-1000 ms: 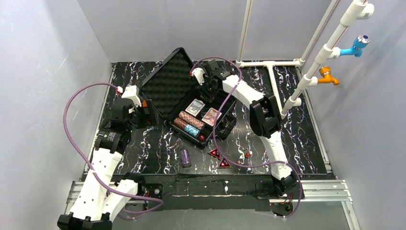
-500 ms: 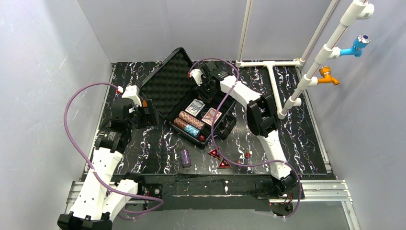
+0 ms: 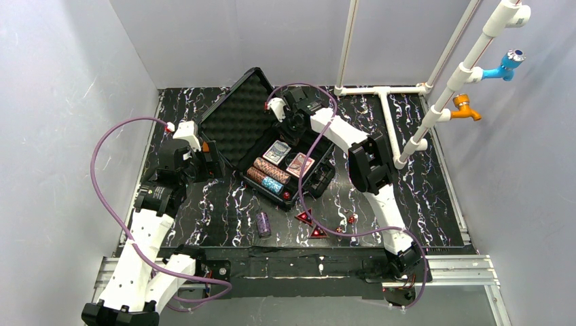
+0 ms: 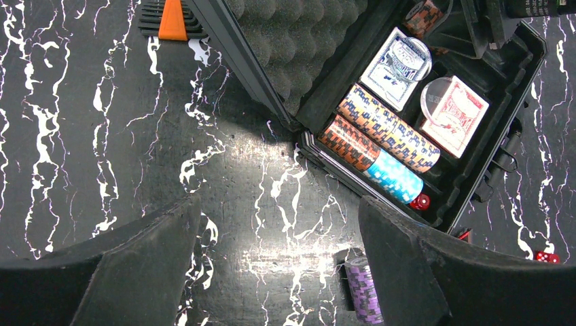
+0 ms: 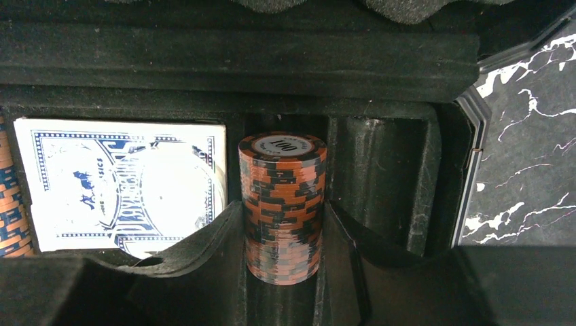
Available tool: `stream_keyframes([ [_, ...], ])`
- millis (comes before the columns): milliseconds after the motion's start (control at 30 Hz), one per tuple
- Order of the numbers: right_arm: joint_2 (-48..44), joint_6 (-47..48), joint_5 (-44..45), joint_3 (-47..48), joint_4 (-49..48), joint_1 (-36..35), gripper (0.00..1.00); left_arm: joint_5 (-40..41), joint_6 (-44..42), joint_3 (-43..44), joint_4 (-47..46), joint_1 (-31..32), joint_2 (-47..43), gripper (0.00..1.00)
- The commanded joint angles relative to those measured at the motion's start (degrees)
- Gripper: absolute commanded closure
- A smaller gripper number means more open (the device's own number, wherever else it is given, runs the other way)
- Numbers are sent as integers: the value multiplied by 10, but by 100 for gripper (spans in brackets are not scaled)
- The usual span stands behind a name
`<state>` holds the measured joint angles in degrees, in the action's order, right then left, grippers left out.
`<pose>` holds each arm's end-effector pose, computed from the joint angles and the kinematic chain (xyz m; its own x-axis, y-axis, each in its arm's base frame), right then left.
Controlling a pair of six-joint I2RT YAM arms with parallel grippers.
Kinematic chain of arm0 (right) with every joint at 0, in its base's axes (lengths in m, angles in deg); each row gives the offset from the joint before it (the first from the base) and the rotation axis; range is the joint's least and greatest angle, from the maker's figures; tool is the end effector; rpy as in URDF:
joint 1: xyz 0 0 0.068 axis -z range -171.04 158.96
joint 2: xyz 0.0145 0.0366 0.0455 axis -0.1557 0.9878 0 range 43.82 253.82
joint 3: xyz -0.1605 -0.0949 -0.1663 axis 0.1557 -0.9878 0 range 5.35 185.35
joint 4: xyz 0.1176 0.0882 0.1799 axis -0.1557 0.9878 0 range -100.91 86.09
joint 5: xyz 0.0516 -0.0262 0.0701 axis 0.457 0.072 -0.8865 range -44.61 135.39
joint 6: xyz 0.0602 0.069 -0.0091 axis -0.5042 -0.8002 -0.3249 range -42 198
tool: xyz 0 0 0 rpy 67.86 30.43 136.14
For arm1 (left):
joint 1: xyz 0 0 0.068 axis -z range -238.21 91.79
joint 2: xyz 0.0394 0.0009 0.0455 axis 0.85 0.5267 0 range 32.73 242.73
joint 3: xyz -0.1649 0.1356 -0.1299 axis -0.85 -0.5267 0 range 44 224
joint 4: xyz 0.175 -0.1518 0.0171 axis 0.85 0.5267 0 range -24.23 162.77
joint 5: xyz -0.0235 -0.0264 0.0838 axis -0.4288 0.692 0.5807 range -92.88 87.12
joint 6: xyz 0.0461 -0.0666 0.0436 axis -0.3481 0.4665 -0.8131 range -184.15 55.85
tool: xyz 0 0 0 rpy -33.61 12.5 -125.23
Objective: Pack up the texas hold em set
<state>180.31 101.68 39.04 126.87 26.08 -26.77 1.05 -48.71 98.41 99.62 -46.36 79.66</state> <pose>0.4105 0.3065 0.1587 -0.3302 -0.7292 -0.5993 -0.8390 0.5177 -0.1677 0.1969 -0.0355 0.3068 -0.4575 -0.1753 -0.8717 0.0239 0.9776 -0.2091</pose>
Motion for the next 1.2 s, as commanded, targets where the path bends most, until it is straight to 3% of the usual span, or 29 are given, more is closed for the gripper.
stream_keyframes([
  [0, 0, -7, 6, 41, -47, -6, 99, 0, -5, 5, -1, 3, -2, 16],
  [300, 7, -9, 16, 43, -52, -11, 97, 0, -5, 5, -1, 3, -3, 16],
  [367, 7, -10, 17, 43, -53, -12, 92, 0, -5, 5, -1, 3, -2, 16],
  [633, 6, -12, 25, 41, -58, -16, 54, 1, -6, 5, -1, 3, -3, 16],
  [933, -7, -11, 31, 40, -62, -17, 35, 0, -5, 5, -1, 3, -2, 16],
  [1167, -26, -8, 42, 37, -62, -18, 32, -1, -5, 6, -1, 2, -1, 16],
])
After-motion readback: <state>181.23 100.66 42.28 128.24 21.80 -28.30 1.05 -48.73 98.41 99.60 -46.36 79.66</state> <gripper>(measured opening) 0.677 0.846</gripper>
